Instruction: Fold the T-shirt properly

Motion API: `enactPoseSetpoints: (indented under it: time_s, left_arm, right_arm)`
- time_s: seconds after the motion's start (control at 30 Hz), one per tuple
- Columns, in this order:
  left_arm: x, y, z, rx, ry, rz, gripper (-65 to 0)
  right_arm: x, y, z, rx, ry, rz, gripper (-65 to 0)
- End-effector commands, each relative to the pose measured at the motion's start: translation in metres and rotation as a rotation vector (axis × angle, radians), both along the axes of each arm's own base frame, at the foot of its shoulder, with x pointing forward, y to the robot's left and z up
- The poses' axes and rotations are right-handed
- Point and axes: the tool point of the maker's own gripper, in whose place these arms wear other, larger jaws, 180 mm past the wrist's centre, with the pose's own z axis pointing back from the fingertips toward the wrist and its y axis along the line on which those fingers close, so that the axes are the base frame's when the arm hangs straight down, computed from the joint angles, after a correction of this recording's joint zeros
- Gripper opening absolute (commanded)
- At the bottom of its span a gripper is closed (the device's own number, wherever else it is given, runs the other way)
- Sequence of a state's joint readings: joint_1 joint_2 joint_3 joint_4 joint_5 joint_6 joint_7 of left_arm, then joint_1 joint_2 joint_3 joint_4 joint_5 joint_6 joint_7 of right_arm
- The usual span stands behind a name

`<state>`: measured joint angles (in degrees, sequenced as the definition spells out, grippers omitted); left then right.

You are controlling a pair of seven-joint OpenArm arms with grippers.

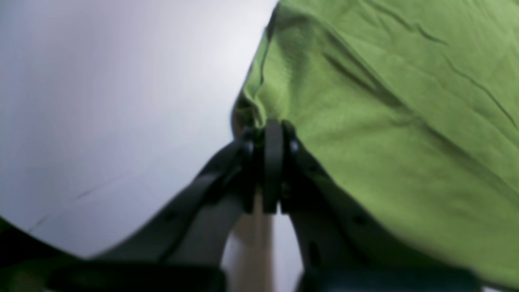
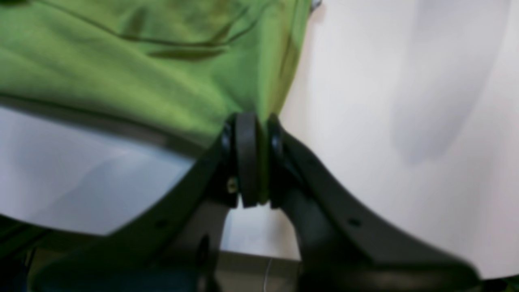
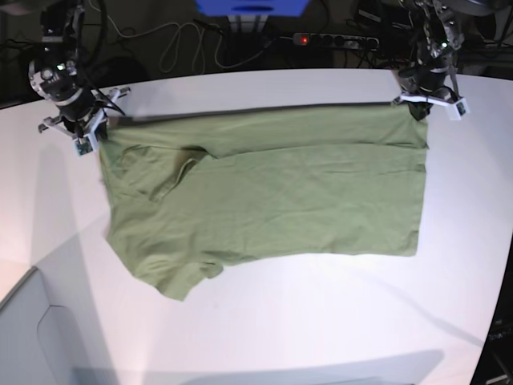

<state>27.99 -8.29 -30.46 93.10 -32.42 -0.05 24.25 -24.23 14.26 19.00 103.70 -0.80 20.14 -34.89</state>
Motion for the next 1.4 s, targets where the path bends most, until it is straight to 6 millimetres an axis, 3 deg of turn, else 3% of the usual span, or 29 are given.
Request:
enactPoseSetpoints:
  time_s: [0.0,0.27,0.73,0.83,1.0,1.07,1.17,1.27,1.37]
  left_arm:
    - [-0.002,0.005,0.006,0.022,-0.009,-0.004,-65.0]
    - [-0.019,-0.001,0.017,0.045,0.007,-0.036,-65.0]
    - [-0.023,-0.002,0.017,0.044,0.017,-0.037,-64.3]
    - [-0.027,0.000,0.017,0.048,0.025,-0.030,-48.8]
    - [-0.027,0.009,0.027,0.040,-0.016,0.020,-24.0]
    - [-0.022,0.013,0.040,0.041,-0.054,0.030,-20.5]
    - [-0.014,0.017,0.058,0.058,-0.104,0.033,-20.3]
    - [-0.005,0.022,0.074,0.086,-0.147,0.032,-20.3]
    - [0.022,0.024,0.086,0.097,-0.219,0.032,-20.3]
  right_arm:
    - [0.001,-0.004,0.008,-0.008,-0.027,0.011,-64.9]
    - [-0.019,-0.005,0.000,-0.012,0.021,0.010,-64.9]
    - [-0.036,0.002,0.011,-0.031,0.029,0.044,-64.8]
    - [-0.039,0.003,0.010,-0.031,0.037,0.045,-61.4]
    - [-0.039,0.001,0.011,-0.032,0.033,0.042,-45.7]
    - [-0.037,-0.006,0.017,-0.047,0.017,0.023,-40.2]
    - [-0.031,-0.011,0.032,-0.069,-0.026,0.012,-35.5]
    - [-0.025,-0.014,0.043,-0.082,-0.060,0.008,-35.4]
    - [-0.005,-0.014,0.054,-0.083,-0.117,0.005,-35.4]
